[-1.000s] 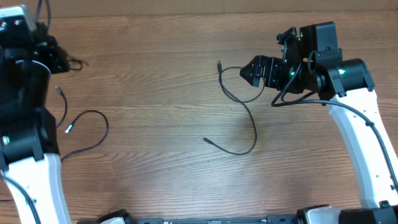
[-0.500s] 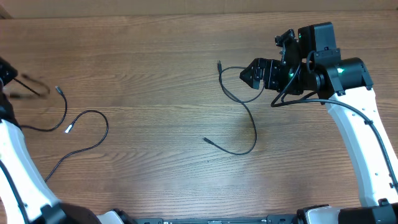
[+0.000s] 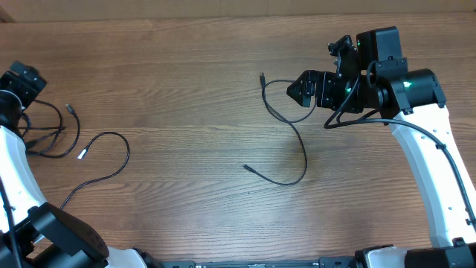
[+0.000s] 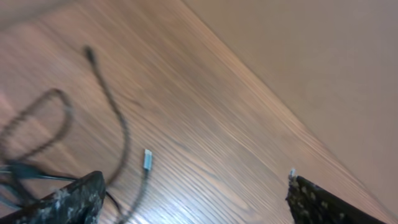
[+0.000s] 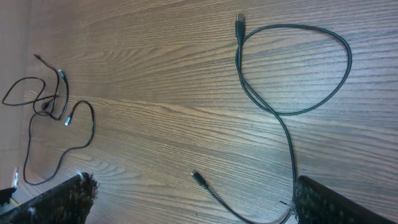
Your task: Untangle cables
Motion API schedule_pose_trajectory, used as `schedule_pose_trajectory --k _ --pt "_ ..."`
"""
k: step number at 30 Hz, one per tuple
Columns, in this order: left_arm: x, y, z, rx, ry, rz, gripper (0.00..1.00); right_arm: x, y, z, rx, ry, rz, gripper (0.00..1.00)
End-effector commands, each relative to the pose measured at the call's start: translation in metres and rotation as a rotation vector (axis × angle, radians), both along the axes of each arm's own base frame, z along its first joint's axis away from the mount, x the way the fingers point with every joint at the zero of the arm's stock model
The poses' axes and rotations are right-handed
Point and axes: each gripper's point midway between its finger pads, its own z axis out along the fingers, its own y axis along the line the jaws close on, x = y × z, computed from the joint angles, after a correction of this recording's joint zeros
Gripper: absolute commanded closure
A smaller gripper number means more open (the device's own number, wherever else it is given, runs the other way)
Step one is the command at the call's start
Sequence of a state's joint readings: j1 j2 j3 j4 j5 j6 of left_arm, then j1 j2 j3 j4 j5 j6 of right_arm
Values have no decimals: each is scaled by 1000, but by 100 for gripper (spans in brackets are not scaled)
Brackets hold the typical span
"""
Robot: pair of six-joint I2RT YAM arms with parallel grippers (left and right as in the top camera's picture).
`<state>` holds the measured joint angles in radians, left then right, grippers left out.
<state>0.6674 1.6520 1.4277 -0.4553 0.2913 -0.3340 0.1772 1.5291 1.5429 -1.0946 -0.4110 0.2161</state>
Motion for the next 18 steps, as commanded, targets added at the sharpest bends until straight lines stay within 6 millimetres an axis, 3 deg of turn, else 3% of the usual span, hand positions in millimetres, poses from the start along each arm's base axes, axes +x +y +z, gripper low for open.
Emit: schedule_pose_trajectory --k 1,6,9,17,18 --pt "11 -38 1 -92 -34 -168 2 5 -2 4 -8 -22 0 0" --pt "12 -84 -17 -108 63 -306 2 7 -6 -1 -33 -12 -17 0" --pt "18 -128 -25 -69 115 -457 1 10 -17 -10 -80 19 -93 0" --pt "27 -281 -43 -37 196 -853 0 11 -75 -29 -242 119 -457 0" --pt "26 -312 -48 -48 208 -912 0 9 -85 -31 -270 131 -490 0"
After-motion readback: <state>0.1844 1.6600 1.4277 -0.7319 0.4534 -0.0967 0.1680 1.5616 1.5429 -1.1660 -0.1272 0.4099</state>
